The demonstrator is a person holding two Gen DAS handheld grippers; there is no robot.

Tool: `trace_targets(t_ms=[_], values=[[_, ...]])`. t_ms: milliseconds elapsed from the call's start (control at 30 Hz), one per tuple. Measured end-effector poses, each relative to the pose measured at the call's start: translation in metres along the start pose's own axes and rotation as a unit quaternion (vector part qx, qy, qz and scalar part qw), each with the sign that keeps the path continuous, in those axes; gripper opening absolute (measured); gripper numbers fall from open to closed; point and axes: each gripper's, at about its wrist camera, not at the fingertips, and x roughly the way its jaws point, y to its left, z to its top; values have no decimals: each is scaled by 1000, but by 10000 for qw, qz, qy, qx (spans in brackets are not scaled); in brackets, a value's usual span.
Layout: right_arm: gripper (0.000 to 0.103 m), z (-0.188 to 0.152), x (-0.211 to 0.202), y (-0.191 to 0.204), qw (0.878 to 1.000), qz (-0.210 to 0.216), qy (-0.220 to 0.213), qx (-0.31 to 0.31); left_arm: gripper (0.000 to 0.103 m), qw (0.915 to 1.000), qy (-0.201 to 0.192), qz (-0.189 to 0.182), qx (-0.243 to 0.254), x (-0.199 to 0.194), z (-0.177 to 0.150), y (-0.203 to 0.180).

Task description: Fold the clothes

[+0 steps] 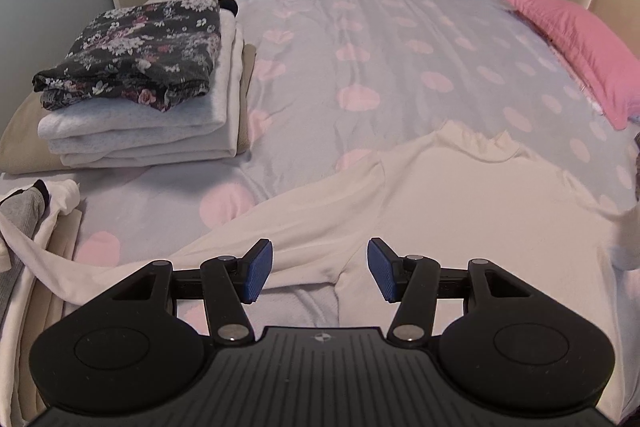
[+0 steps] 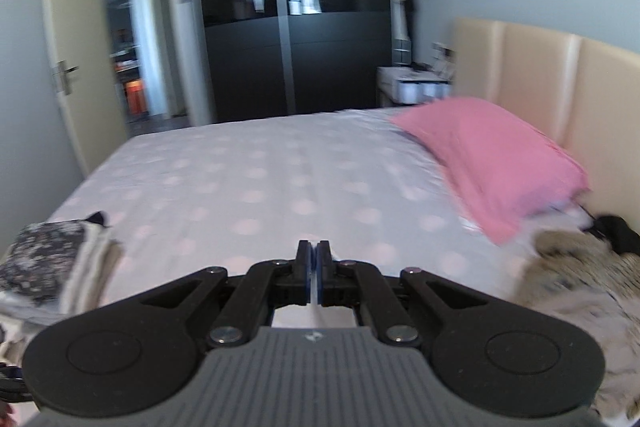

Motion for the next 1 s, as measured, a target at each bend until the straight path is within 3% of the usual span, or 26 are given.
trace_targets(t_ms=[200, 500, 833, 1000], values=[[3, 4, 20, 85, 9976, 574, 209, -313, 51, 9999, 19, -48, -101, -3, 1, 9], [3, -13, 63, 164, 9877, 1275, 731, -528, 51, 9995, -2, -126, -299, -9, 3, 28], [3, -44, 116, 219, 9789, 1518, 1199, -656, 51, 9991, 12, -199, -385, -9, 5, 37], [3, -70, 152, 232, 9738, 1559, 1603, -411, 51, 9990, 70, -135, -414, -5, 4, 43]])
